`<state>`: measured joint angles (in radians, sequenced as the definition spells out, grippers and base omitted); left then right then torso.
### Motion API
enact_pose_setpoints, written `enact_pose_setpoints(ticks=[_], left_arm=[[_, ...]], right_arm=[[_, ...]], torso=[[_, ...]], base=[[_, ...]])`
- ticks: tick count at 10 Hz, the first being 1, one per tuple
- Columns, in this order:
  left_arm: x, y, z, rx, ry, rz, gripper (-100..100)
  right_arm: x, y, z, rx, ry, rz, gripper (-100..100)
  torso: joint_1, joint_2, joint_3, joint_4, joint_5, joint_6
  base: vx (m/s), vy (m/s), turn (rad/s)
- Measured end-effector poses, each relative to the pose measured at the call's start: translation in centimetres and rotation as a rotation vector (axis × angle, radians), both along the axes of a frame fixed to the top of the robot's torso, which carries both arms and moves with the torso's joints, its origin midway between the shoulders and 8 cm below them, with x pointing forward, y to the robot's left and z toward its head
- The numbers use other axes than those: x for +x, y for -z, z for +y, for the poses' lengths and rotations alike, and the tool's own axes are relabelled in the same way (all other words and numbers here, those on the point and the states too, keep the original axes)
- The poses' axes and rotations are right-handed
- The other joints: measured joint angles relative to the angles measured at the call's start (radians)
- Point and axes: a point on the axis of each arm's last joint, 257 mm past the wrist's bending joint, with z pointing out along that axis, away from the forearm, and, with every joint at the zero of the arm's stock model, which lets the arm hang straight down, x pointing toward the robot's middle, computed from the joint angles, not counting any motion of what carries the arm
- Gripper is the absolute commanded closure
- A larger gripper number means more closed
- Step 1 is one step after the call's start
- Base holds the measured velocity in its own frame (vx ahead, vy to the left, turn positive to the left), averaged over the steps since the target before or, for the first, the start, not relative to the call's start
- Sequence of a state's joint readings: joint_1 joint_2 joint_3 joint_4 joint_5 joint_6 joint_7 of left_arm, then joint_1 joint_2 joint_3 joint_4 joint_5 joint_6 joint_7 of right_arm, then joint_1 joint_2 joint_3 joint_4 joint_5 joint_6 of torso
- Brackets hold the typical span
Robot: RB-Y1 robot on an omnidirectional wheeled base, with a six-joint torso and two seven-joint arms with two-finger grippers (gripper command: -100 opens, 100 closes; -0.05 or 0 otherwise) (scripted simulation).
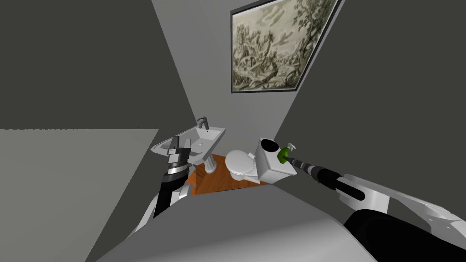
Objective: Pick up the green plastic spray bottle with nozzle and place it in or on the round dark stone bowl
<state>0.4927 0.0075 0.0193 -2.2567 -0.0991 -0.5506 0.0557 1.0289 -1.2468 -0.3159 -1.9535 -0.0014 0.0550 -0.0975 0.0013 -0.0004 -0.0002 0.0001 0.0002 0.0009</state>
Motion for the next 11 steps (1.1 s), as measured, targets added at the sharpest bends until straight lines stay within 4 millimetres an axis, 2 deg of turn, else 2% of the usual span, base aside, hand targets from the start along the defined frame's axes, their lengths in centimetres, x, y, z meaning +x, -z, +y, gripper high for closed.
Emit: enact_pose_setpoints(ticks=[2, 4, 7, 11], left_arm=[[0.0, 0.0, 0.0, 0.0, 0.0, 0.0, 0], [0.0, 0.0, 0.0, 0.0, 0.0, 0.0, 0], [0.0, 0.0, 0.0, 0.0, 0.0, 0.0, 0], [0.0, 0.0, 0.0, 0.0, 0.0, 0.0, 0]], right_arm=[[-0.4, 0.2, -2.2, -0.047, 0.015, 0.046, -100], [-0.3, 0.3, -3.2, -0.079, 0.02, 0.074, -100], [-0.4, -0.1, -6.1, -0.152, 0.04, 0.134, -100], [-0.1, -0.6, -8.2, -0.223, 0.048, 0.182, -100]], torso=[[0.001, 0.0, 0.0, 0.0, 0.0, 0.0], [0.0, 0.0, 0.0, 0.0, 0.0, 0.0], [0.0, 0.0, 0.0, 0.0, 0.0, 0.0], [0.0, 0.0, 0.0, 0.0, 0.0, 0.0]], base=[[0.014, 0.03, 0.08], [0.014, 0.025, 0.1], [0.016, 0.026, 0.082], [0.008, 0.014, 0.041]])
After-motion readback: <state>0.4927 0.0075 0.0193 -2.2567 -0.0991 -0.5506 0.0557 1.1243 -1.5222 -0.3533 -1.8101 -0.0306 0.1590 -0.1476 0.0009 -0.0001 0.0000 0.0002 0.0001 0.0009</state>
